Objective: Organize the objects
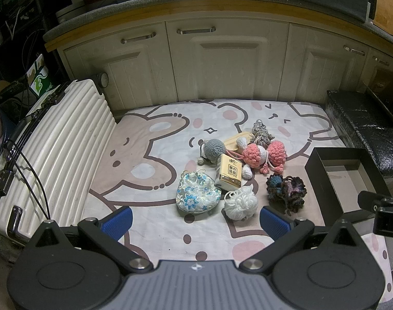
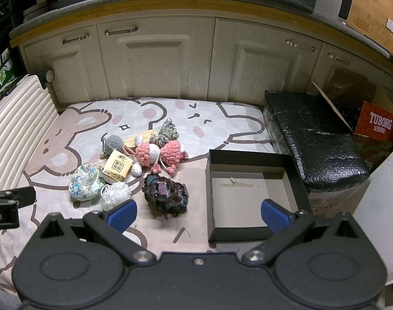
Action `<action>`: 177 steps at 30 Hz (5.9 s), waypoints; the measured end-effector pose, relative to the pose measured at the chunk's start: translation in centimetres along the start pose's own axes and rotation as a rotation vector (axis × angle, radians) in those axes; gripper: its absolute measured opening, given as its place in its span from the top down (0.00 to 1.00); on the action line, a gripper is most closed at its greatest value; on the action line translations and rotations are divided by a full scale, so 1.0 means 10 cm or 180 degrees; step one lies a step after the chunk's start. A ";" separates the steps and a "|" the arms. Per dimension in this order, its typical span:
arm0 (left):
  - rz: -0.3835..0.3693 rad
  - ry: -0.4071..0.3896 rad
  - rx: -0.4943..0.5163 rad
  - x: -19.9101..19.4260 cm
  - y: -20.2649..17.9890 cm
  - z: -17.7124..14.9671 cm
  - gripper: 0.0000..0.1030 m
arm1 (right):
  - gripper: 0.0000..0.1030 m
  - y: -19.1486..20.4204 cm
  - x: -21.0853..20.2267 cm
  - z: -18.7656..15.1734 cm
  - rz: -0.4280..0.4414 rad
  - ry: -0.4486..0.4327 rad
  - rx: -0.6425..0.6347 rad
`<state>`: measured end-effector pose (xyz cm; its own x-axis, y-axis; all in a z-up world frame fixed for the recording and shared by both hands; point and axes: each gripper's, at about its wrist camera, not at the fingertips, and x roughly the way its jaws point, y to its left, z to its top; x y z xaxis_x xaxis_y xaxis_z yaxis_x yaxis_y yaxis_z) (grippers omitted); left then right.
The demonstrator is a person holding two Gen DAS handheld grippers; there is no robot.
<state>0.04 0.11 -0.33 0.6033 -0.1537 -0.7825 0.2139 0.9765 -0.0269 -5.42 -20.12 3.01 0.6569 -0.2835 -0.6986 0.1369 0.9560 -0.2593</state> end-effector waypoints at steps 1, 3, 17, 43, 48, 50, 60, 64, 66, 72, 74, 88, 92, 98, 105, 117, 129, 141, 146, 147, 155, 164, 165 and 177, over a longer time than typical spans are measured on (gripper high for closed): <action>-0.0005 0.0001 -0.0001 0.00 0.00 0.00 0.00 | 0.00 0.00 0.00 0.00 0.0000 0.0001 -0.0001; -0.0030 -0.0002 0.0011 0.00 0.00 0.00 0.00 | 0.00 0.00 0.00 0.00 0.0000 0.0000 -0.0001; -0.0075 -0.0380 0.0175 -0.20 -0.10 0.15 0.00 | 0.00 -0.02 -0.16 0.05 0.0148 -0.0277 0.0141; -0.0111 -0.0565 0.0142 0.55 -0.05 1.15 0.00 | 0.00 0.08 0.47 0.96 0.0327 -0.0460 0.0241; -0.0172 -0.0286 0.0152 0.98 -0.09 1.13 0.00 | 0.00 0.16 0.87 0.98 0.0331 -0.0246 0.0227; -0.0228 -0.0154 0.0153 1.17 -0.11 1.08 0.00 | 0.00 0.17 1.03 0.97 0.0331 -0.0187 0.0273; -0.0394 0.0658 0.0214 1.97 -0.07 0.69 0.00 | 0.00 0.16 1.66 0.66 0.0462 0.0279 0.0355; -0.0738 0.0920 0.0747 2.13 -0.06 0.54 0.00 | 0.00 0.13 1.81 0.58 0.0514 0.0489 0.0457; -0.0761 0.1049 0.0764 2.22 -0.08 0.47 0.00 | 0.00 0.11 1.87 0.54 0.0525 0.0572 0.0520; -0.0639 0.1230 0.0865 2.48 -0.13 0.35 0.00 | 0.00 0.20 2.01 0.42 0.0595 0.0756 0.0234; -0.0630 0.1270 0.0839 2.54 -0.13 0.35 0.00 | 0.00 0.25 2.06 0.39 0.0615 0.0861 0.0170; -0.0711 0.1598 0.0756 2.95 -0.17 0.30 0.00 | 0.17 0.40 2.38 0.26 0.0741 0.1431 0.0226; -0.0687 0.1616 0.0733 2.96 -0.18 0.29 0.00 | 0.19 0.43 2.45 0.22 0.0741 0.1490 0.0204; -0.0725 0.1619 0.0643 2.96 -0.14 0.31 0.00 | 0.30 0.47 2.51 0.18 0.0881 0.1636 0.0021; -0.0773 0.1550 0.0556 2.86 -0.10 0.34 0.18 | 0.55 0.43 2.47 0.21 0.0862 0.1545 -0.0076; -0.0704 0.1362 0.0345 2.52 0.08 0.38 0.18 | 0.73 0.42 2.21 0.32 0.0969 0.1233 -0.0365; -0.0710 0.0881 0.0046 1.96 0.20 0.60 0.18 | 0.73 0.20 1.73 0.54 0.1165 0.0746 -0.0232; -0.0560 0.0271 0.0020 1.34 0.21 0.70 0.18 | 0.73 0.00 1.38 0.67 0.1297 0.0402 -0.0085; -0.0514 0.0099 0.0045 1.18 0.17 0.70 0.18 | 0.73 -0.07 1.28 0.69 0.1300 0.0294 -0.0023; -0.0535 0.0086 0.0041 1.16 0.16 0.70 0.18 | 0.73 -0.08 1.26 0.69 0.1298 0.0273 -0.0014; -0.0559 -0.0089 -0.0084 0.96 0.10 0.73 0.18 | 0.73 -0.24 1.12 0.75 0.1255 0.0128 0.0040; -0.0709 -0.0173 -0.0114 0.82 -0.17 0.77 0.18 | 0.73 -0.47 1.01 0.78 0.1165 0.0019 0.0116; -0.0725 -0.0177 -0.0125 0.80 -0.22 0.78 0.18 | 0.73 -0.52 1.00 0.78 0.1151 0.0013 0.0130; -0.1041 -0.0190 0.0051 0.68 -1.08 0.85 0.18 | 0.73 -1.27 1.13 0.68 0.0846 0.0049 0.0405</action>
<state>8.37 -12.71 -0.07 0.5445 -0.4679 -0.6962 0.4156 0.8714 -0.2606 5.32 -34.92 2.93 0.6710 -0.0220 -0.7411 0.0541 0.9983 0.0193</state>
